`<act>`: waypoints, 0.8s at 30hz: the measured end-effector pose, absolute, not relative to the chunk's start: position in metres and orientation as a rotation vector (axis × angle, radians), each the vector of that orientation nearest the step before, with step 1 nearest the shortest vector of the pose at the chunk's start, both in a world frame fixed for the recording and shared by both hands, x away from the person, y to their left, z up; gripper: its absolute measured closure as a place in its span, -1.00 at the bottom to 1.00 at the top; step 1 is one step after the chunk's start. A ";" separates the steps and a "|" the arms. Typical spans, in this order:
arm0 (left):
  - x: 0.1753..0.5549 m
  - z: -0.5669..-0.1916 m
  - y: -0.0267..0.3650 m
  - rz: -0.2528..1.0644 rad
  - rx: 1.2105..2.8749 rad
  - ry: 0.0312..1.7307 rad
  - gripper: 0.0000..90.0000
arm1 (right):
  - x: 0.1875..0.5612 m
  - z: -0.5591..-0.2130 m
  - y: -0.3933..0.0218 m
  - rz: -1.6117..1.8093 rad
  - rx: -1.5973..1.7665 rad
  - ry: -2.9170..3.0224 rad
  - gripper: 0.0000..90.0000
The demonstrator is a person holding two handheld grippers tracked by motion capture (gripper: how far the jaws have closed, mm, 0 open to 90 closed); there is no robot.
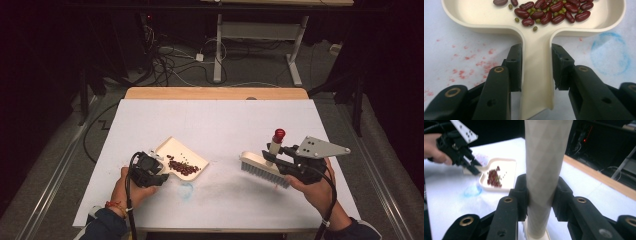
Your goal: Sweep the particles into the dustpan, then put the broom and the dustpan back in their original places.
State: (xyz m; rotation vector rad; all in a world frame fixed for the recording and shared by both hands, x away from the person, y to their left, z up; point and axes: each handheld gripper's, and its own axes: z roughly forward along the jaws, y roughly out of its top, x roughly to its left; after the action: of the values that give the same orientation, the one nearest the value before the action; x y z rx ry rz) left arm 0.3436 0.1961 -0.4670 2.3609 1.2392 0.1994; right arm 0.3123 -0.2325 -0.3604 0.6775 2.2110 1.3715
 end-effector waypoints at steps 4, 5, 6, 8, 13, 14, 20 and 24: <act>0.343 -0.467 0.202 0.213 2.333 1.267 0.41 | 0.311 -0.363 -0.246 1.354 0.697 2.254 0.56; 0.344 -0.468 0.204 0.216 2.324 1.277 0.41 | 0.310 -0.364 -0.248 1.345 0.704 2.266 0.56; 0.344 -0.468 0.205 0.221 2.318 1.288 0.41 | 0.310 -0.364 -0.251 1.336 0.708 2.276 0.56; 0.344 -0.469 0.209 0.241 2.296 1.318 0.40 | 0.310 -0.366 -0.255 1.315 0.710 2.300 0.56; 0.344 -0.475 0.212 0.239 2.215 1.392 0.27 | 0.315 -0.368 -0.265 1.268 0.735 2.365 0.56; 0.344 -0.475 0.211 0.236 2.209 1.399 0.21 | 0.318 -0.369 -0.267 1.266 0.744 2.376 0.56; 0.330 -0.475 0.195 0.187 2.206 1.350 -0.06 | 0.340 -0.369 -0.272 1.252 0.791 2.379 0.53; 0.317 -0.475 0.186 0.181 2.247 1.280 -0.10 | 0.359 -0.368 -0.268 1.221 0.829 2.365 0.47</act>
State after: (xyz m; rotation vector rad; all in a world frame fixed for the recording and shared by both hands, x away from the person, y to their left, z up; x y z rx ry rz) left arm 0.3174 0.1864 -0.4750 2.2470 1.2802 0.1809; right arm 0.3594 -0.2680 -0.3678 0.8291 2.3646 1.2214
